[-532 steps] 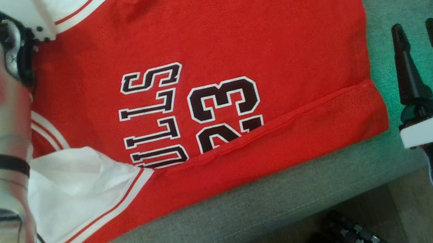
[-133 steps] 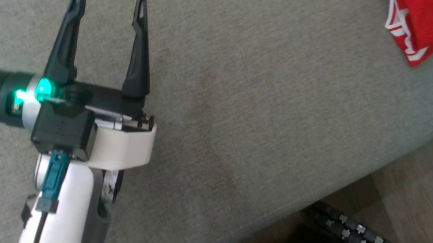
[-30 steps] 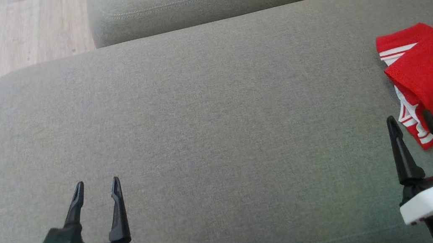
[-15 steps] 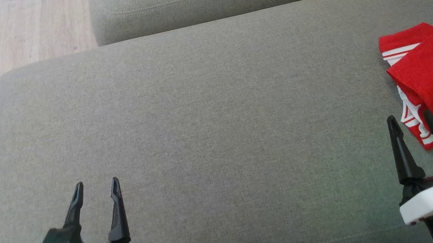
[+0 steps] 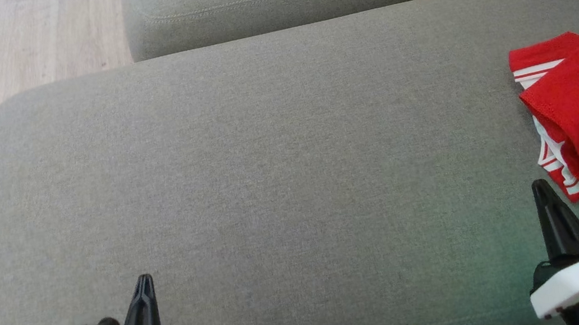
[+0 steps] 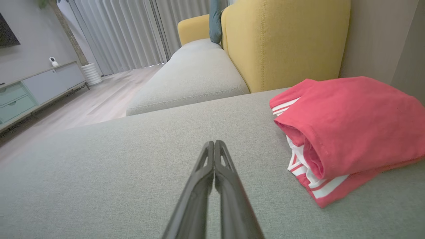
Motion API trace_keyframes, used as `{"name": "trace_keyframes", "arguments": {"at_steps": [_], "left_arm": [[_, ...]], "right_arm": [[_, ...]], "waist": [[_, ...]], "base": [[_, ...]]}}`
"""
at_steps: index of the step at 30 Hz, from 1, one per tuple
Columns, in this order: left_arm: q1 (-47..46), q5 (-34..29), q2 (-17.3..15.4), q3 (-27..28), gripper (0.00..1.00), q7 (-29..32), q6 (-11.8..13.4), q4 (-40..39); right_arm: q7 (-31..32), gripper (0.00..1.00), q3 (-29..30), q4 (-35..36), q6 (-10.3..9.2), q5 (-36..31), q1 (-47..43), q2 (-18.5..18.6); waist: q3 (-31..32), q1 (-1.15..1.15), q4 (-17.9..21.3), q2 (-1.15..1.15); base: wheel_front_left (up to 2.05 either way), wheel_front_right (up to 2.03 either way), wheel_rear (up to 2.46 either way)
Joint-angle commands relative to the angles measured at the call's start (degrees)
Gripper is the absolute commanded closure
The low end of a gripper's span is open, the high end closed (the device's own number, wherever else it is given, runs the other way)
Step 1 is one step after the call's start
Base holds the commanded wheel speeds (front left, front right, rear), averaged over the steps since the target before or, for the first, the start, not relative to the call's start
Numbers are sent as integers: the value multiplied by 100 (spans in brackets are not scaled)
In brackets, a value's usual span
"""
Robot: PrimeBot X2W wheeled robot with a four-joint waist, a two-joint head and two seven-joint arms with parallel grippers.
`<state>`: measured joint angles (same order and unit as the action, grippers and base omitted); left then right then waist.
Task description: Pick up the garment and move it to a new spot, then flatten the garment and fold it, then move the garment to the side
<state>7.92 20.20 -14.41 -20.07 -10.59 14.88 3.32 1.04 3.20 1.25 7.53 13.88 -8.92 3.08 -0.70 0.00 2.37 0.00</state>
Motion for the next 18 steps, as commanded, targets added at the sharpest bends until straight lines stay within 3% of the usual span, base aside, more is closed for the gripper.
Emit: {"name": "trace_keyframes", "arguments": {"at_steps": [1,18], "left_arm": [[-203,98,-49,106,100,18,-42,-165],[-394,1187,71,400,100,206,-373,58]], "right_arm": [[1,100,3,162,0,122,162,43],[26,100,-17,-88,-1,1295,361,85]], "waist": [[0,0,-1,0],[9,0,-35,0]], "base": [[0,0,0],[0,0,0]]}}
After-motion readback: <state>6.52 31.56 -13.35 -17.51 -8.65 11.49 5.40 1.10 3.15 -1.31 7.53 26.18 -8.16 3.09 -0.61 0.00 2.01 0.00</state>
